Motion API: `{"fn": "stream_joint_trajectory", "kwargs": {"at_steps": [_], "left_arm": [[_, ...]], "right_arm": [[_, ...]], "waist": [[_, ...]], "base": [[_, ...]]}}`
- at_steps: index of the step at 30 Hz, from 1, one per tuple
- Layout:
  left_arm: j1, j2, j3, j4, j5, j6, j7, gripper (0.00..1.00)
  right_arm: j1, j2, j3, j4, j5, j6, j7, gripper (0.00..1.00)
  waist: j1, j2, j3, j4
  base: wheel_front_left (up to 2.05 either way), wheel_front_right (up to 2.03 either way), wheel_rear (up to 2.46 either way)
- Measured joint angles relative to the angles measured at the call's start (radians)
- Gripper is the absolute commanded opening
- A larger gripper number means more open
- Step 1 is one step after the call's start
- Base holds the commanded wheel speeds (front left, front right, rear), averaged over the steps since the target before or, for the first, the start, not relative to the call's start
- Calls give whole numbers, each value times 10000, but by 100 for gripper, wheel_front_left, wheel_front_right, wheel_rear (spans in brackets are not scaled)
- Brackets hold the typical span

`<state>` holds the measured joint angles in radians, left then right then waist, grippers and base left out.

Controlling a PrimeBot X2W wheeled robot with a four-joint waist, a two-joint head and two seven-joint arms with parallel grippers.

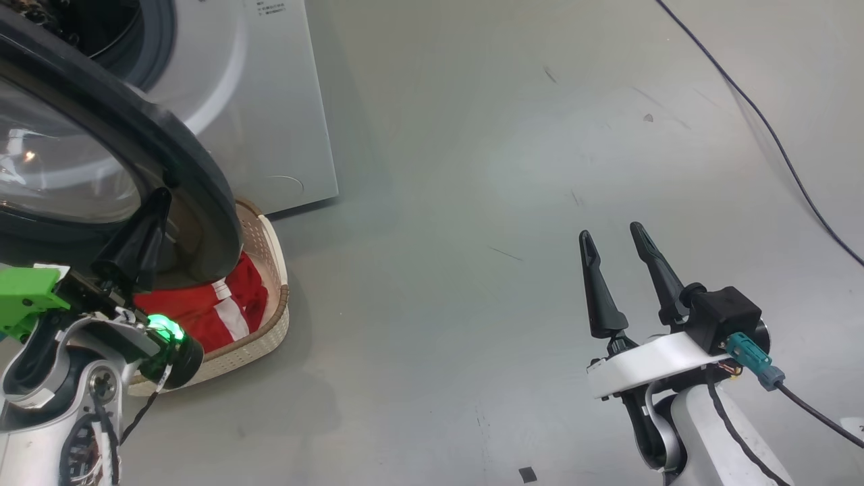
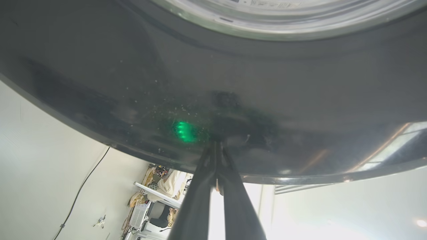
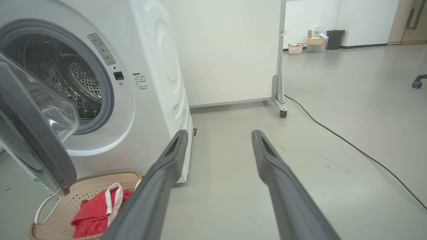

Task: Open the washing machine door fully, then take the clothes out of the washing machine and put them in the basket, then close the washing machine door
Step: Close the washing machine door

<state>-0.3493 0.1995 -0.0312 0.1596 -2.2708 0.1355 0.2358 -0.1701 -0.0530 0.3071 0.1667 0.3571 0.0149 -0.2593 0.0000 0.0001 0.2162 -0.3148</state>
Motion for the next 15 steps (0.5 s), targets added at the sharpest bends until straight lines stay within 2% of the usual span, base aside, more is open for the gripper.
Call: {"fn": "stream_joint_trajectory", "kwargs": {"at_steps": [11,15], "left_arm": [[500,84,-765,311,813,-201,203,0],[867,389,-1404,332,1839,-520,274,0]], "right_arm": [[165,10,-437,33,-372,10,0,100],[230,-2,-493,59,-453,46,0,100]], "waist": [[0,0,-409,614],[0,0,-610,921]], "base": [[0,0,0],[0,0,0]]}}
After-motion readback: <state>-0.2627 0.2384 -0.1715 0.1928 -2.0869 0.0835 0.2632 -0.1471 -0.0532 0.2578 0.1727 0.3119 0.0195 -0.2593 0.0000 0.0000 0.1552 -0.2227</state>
